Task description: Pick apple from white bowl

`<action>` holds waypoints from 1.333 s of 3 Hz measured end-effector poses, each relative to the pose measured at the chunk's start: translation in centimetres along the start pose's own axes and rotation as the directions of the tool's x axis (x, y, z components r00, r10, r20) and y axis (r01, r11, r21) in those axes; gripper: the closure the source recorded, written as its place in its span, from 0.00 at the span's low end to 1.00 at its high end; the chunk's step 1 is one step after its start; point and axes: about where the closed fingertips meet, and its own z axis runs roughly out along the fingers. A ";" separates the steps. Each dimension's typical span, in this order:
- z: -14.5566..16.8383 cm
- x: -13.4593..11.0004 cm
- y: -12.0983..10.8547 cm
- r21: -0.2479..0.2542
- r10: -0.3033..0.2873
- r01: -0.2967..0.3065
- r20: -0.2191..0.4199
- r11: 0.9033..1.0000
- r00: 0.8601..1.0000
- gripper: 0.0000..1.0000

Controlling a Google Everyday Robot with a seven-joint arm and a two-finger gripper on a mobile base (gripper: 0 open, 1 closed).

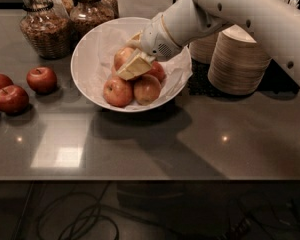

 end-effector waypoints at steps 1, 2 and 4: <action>-0.2 -1.0 0.3 -0.016 -0.016 0.017 0.024 1.000 1.000 1.00; -2.5 -4.8 -0.1 0.003 -0.104 0.104 0.061 0.995 0.993 1.00; -5.7 -8.2 -1.1 0.058 -0.181 0.176 0.103 0.983 0.978 1.00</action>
Offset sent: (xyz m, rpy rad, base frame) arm -0.0112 0.0183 0.1165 0.0783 -0.1975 0.1368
